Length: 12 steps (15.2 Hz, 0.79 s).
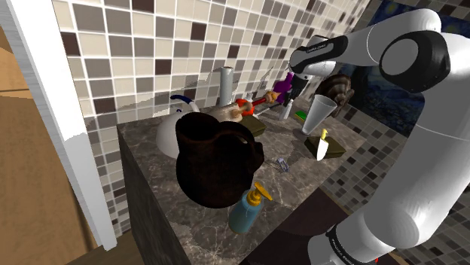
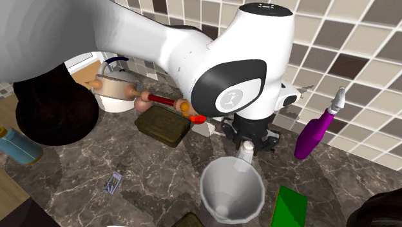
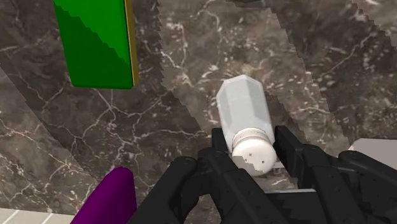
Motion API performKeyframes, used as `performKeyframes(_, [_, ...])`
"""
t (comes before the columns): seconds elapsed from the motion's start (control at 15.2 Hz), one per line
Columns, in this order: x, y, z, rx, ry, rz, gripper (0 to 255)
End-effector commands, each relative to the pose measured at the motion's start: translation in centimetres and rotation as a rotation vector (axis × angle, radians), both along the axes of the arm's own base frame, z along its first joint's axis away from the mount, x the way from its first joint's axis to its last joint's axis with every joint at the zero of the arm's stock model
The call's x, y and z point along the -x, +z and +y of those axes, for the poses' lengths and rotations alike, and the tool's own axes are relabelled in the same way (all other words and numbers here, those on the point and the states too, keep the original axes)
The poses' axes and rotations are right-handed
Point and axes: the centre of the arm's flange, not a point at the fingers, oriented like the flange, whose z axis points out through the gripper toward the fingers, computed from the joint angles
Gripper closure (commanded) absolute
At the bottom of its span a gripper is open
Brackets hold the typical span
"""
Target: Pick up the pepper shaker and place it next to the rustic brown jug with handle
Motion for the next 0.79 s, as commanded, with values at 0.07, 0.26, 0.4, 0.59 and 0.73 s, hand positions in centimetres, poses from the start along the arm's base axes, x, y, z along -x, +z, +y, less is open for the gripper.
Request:
performKeyframes(0.07, [0.0, 1.7, -0.1, 0.000, 0.000, 0.000, 255])
performKeyframes(0.26, [0.0, 3.3, -0.1, 0.000, 0.000, 0.000, 255])
performKeyframes(0.4, [0.0, 4.3, -0.1, 0.000, 0.000, 0.000, 255])
performKeyframes(0.59, [0.0, 5.9, -0.1, 0.000, 0.000, 0.000, 255])
performKeyframes(0.73, [0.0, 7.0, -0.1, 0.000, 0.000, 0.000, 255])
